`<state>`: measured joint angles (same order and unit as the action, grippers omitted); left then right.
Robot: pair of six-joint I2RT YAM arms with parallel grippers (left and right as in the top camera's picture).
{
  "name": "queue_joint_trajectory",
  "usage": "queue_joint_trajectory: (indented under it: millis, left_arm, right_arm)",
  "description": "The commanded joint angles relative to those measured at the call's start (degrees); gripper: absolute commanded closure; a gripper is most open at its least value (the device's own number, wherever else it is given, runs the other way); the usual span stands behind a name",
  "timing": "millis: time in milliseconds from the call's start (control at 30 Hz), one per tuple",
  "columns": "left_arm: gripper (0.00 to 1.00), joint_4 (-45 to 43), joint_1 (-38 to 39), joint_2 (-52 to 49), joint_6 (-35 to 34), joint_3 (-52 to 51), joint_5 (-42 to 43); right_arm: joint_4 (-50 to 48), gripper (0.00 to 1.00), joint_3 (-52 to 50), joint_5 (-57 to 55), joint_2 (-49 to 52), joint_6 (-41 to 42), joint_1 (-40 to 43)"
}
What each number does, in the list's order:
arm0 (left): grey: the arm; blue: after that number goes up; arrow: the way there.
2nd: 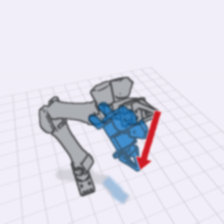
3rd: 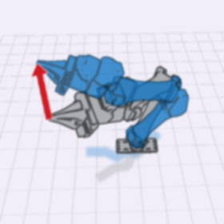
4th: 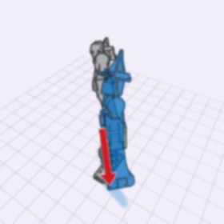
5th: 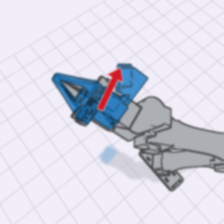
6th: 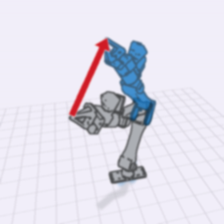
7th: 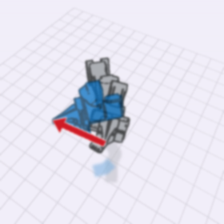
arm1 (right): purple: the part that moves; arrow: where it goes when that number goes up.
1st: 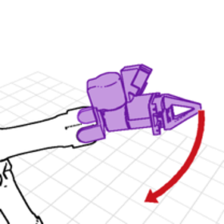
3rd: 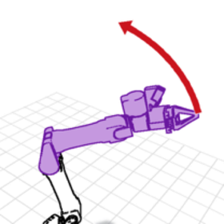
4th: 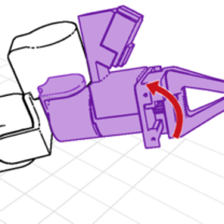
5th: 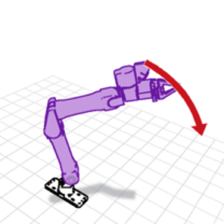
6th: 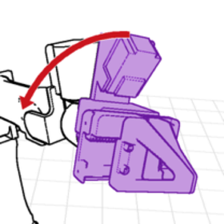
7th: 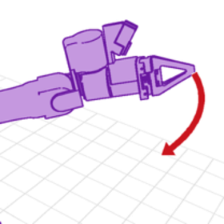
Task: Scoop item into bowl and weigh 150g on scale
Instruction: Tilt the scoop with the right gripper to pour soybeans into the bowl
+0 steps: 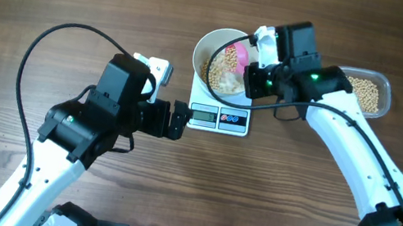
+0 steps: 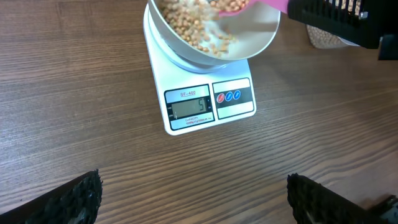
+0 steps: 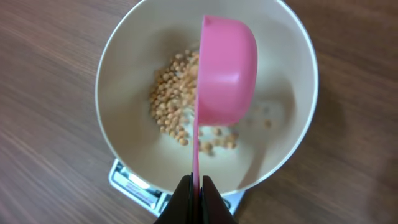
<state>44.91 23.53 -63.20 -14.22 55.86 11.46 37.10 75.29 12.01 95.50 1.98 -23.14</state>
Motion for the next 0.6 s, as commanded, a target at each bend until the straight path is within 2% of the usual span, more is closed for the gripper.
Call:
queue_joint_trajectory:
  millis: [0, 233, 567]
  left_arm:
    - [0.00, -0.13, 0.26, 0.20, 0.50, 0.17, 0.66]
    - [0.00, -0.13, 0.26, 0.20, 0.50, 0.17, 0.66]
    - [0.00, -0.13, 0.26, 0.20, 0.50, 0.17, 0.66]
  right_arm:
    - [-1.03, 0.96, 1.33, -3.67, -1.01, -2.95, -0.70]
    - [-1.27, 0.95, 1.33, -3.72, -1.53, -3.85, -0.81]
    - [-2.12, 0.95, 1.33, -7.93, -5.92, -11.19, -1.81]
